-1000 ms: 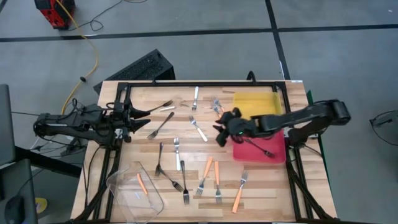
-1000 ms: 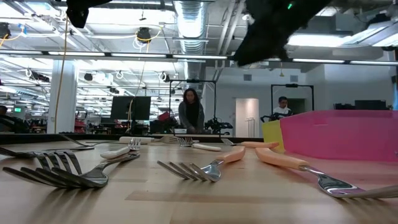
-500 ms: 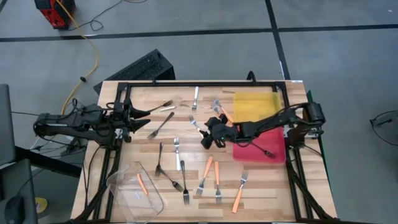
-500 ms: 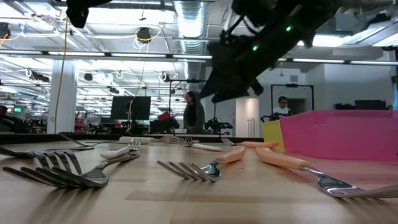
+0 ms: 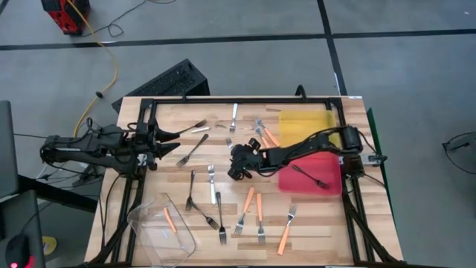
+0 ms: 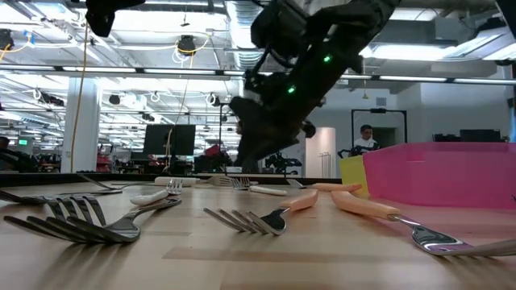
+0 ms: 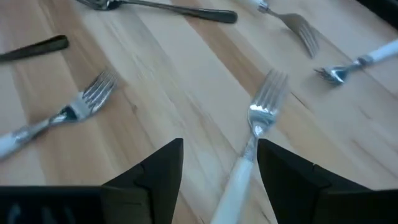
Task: Sort silverware by color (type)
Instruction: Put the white fork into the yellow bin
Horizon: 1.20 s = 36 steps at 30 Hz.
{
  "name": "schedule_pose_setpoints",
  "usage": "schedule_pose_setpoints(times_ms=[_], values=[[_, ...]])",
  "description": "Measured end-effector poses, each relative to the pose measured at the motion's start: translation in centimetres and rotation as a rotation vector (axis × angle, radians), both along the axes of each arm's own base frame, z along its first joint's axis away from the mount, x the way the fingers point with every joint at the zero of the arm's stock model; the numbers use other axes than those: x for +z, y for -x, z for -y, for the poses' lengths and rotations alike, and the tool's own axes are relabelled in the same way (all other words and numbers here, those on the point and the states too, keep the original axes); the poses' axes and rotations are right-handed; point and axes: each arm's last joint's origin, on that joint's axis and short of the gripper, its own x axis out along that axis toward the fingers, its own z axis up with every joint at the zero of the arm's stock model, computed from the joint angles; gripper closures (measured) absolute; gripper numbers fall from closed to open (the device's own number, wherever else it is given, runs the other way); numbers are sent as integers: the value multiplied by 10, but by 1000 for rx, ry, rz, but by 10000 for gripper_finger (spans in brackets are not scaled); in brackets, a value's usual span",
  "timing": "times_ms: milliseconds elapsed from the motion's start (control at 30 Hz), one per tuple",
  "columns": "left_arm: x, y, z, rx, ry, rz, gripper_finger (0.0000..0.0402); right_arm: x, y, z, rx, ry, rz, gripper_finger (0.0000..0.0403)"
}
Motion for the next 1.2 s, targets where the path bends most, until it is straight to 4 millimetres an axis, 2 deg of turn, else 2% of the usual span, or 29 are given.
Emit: schedule_pose_setpoints(times_ms=[233, 367, 667, 867, 1067, 1200], values=[[-1, 0, 0, 0, 4, -7, 250, -19, 5, 16, -64, -31, -77, 175], [-1, 0, 0, 0, 4, -9, 250, -17, 3, 24, -67, -67, -42, 175], [-1, 0, 0, 1, 4, -12, 250, -18, 3, 19, -59, -75, -43, 175], [-1, 0, 0, 1, 4, -12, 250, -32, 13, 19, -91, -77, -37, 175], [-1, 0, 0, 1, 6, -11, 250, -34, 15, 19, -84, -70, -54, 175], [-1, 0, 0, 11, 11, -9, 250, -34, 15, 19, -73, -62, -66, 190]])
